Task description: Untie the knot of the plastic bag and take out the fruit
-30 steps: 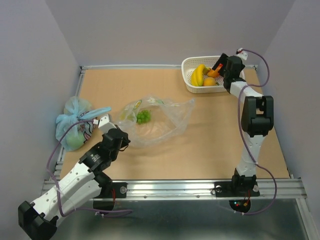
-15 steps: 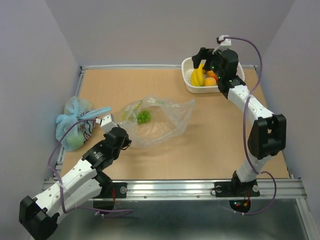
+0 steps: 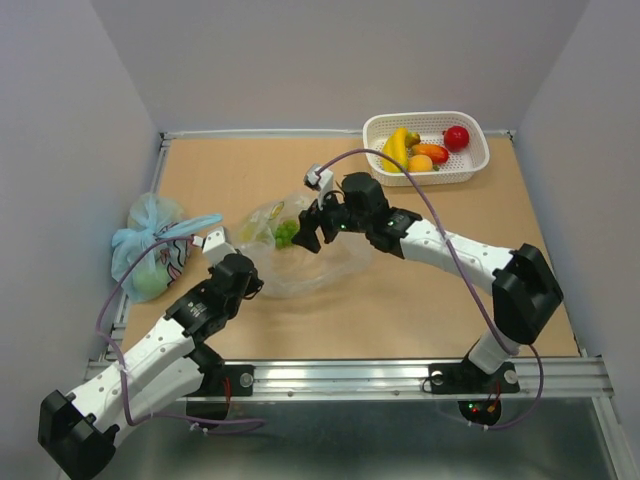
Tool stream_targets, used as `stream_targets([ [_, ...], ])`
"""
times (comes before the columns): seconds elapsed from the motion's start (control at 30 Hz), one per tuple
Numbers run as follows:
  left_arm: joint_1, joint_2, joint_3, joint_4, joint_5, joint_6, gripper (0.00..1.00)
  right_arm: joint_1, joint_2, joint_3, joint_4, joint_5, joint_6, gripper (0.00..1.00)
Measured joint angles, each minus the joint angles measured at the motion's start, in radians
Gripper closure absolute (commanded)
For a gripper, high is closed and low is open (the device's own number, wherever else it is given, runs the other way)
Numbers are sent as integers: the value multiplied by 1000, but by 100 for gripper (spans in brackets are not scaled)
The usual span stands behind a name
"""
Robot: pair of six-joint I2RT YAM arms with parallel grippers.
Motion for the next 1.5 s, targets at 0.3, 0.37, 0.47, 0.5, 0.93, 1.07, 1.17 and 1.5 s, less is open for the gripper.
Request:
stream_targets([
  [0.3, 0, -18, 0, 13, 32, 5, 100, 17, 174, -21, 2, 74, 184, 24],
  [0.37, 0, -20, 0, 18, 35, 5, 100, 17, 202, -21, 25, 129, 238, 27],
  [0.47, 0, -21, 0, 20, 40, 5, 100, 16, 248, -21, 73, 208, 320, 31],
  [0.5, 0, -21, 0, 21, 42, 5, 100, 16, 269, -21, 89, 230, 348, 31],
  [0.93, 0, -17, 0, 32, 99, 5, 100, 16, 464, -16, 317, 351, 529, 31],
  [1.07, 0, -17, 0, 33, 111, 5, 100, 16, 492, -15, 399, 345, 547, 32],
  [1.17, 0, -14, 0, 35, 119, 5, 100, 16, 515, -7, 443, 340, 556, 37],
  [1.5, 0, 8, 0, 39, 127, 18, 100, 16, 564, 19, 532, 340, 567, 99],
])
